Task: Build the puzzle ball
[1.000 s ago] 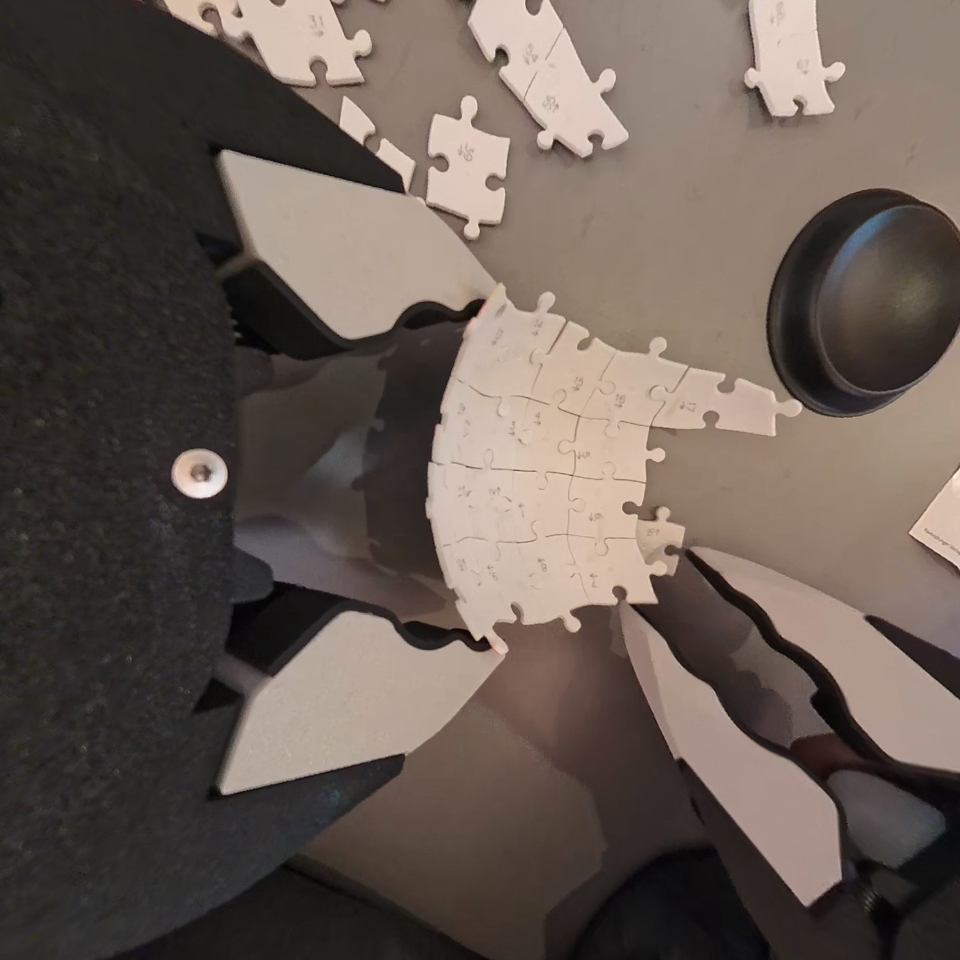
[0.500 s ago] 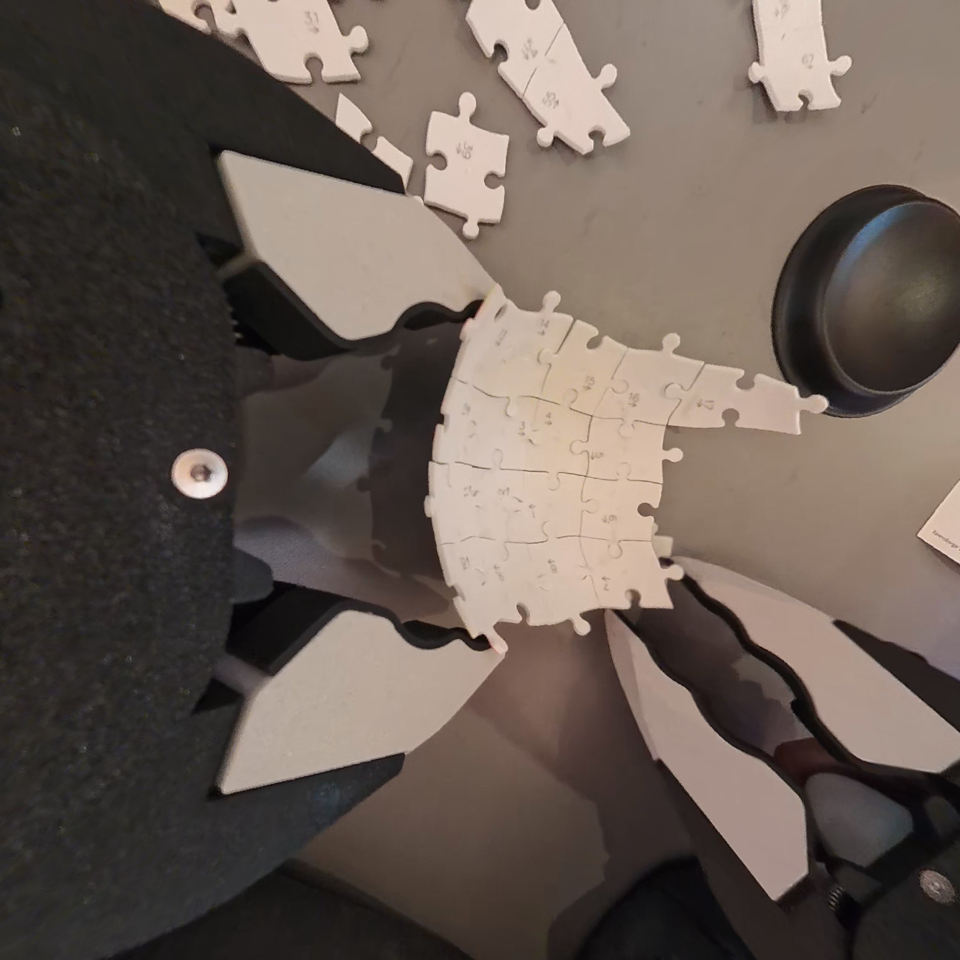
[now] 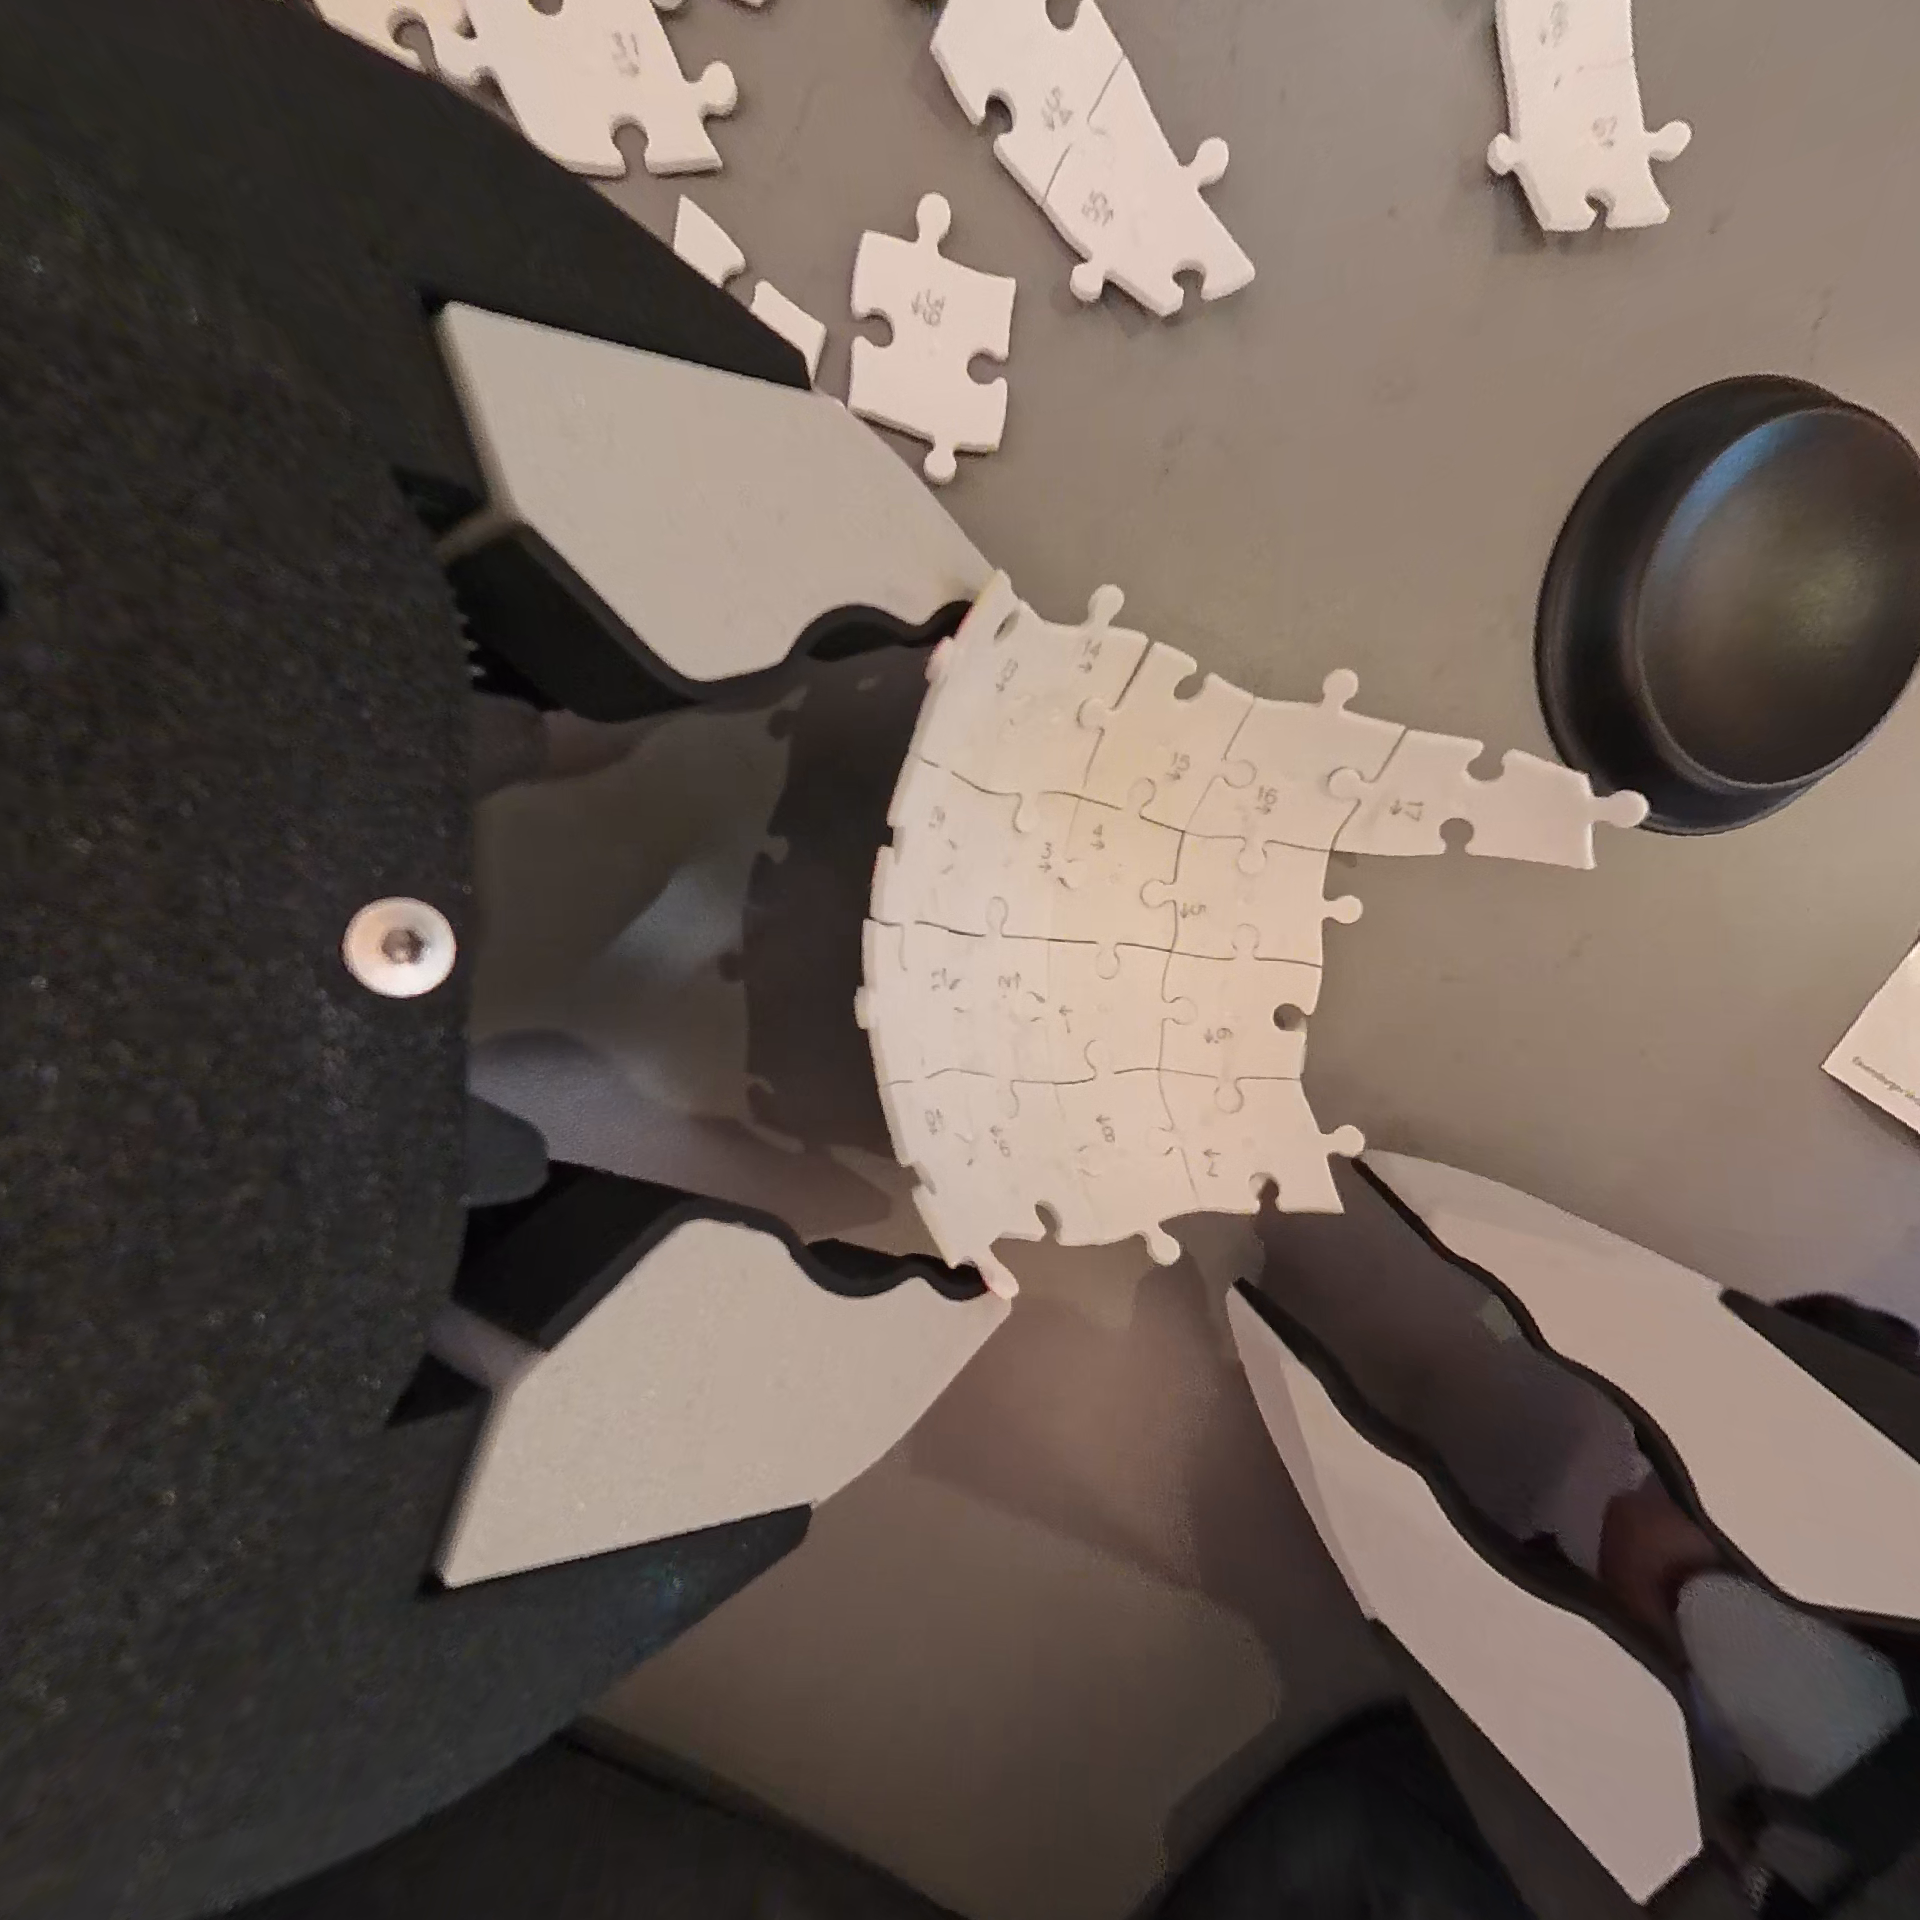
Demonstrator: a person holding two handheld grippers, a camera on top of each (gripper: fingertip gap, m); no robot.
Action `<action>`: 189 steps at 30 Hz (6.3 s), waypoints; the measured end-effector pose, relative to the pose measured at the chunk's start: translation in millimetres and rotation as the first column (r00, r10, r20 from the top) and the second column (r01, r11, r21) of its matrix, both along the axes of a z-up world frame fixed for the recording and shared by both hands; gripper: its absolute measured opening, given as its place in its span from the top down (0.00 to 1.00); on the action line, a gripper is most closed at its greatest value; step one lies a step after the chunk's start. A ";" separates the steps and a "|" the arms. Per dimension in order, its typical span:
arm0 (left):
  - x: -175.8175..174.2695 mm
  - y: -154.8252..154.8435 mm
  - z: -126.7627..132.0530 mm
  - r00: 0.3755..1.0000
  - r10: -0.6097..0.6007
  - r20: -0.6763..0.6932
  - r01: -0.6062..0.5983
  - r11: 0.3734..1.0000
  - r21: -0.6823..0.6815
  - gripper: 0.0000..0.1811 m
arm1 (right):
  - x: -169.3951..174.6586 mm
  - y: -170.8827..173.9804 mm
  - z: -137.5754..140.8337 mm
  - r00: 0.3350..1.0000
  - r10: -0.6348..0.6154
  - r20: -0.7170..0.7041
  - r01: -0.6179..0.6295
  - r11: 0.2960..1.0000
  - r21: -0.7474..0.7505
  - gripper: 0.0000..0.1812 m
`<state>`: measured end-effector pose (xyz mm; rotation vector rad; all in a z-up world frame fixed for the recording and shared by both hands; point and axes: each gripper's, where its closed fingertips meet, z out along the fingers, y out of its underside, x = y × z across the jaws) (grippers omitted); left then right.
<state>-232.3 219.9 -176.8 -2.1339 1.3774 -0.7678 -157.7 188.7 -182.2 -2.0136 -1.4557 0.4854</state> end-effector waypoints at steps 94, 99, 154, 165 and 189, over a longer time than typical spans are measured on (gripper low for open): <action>-0.9 -2.1 5.1 0.999 -0.021 0.026 0.023 0.997 -0.078 0.45 | -39.3 -147.2 -12.5 0.781 -0.624 -0.013 0.623 0.778 0.081 0.87; -3.0 -0.5 4.1 1.000 -0.021 0.015 0.022 0.998 -0.067 0.45 | -30.9 -144.3 -7.5 0.746 -0.663 -0.061 0.666 0.746 0.024 0.84; 11.9 -44.2 9.3 0.994 -0.049 0.101 0.063 0.988 -0.139 0.65 | 3.9 54.5 20.0 0.756 -0.646 0.106 0.634 0.762 0.129 1.00; 11.6 -45.2 9.7 0.992 -0.057 0.113 0.075 0.985 -0.157 0.65 | -22.1 26.9 18.9 0.947 -0.304 0.107 0.312 0.947 -0.072 0.84; 1.8 -35.3 6.3 0.995 -0.017 0.097 0.032 0.986 -0.163 0.64 | -18.8 21.9 32.9 0.967 -0.186 0.173 0.187 0.982 0.012 0.99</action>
